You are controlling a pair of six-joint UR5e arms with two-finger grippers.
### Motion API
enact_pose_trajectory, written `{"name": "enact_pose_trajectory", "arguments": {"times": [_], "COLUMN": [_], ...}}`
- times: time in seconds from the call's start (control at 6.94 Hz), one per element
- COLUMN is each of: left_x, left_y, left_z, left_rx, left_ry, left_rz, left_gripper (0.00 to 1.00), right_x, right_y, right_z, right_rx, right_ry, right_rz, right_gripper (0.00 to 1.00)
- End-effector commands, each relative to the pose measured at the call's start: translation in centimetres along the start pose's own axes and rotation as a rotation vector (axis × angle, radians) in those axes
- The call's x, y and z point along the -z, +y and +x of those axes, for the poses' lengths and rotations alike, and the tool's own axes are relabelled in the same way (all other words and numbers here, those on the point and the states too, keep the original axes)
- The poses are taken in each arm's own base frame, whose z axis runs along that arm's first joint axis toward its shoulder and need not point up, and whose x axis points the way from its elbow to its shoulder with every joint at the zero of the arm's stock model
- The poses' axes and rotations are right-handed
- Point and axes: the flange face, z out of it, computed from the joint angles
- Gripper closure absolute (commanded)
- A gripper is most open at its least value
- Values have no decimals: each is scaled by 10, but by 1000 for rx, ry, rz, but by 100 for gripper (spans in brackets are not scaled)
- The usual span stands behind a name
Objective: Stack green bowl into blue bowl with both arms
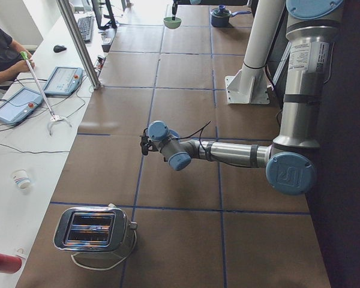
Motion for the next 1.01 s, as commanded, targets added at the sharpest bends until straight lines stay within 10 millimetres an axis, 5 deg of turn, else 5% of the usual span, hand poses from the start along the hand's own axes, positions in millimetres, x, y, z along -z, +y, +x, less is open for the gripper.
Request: {"name": "enact_pose_trajectory", "arguments": {"times": [0.0, 0.29, 0.58, 0.86], "left_x": [-37, -43, -98, -135], "left_y": [9, 6, 49, 84], "left_z": [132, 253, 354, 388], "left_rx": [99, 209, 249, 225], "left_ry": [75, 112, 58, 19], "left_rz": [-66, -49, -30, -2], "left_gripper": [100, 100, 100, 100], "right_x": [2, 5, 8, 9], "right_y": [-6, -18, -26, -30], "right_z": [-16, -45, -66, -75], "right_rx": [-17, -58, -75, -67], "right_ry": [-32, -73, -102, -108], "right_rz": [-16, -27, -35, -34], "right_gripper": [100, 100, 100, 100]}}
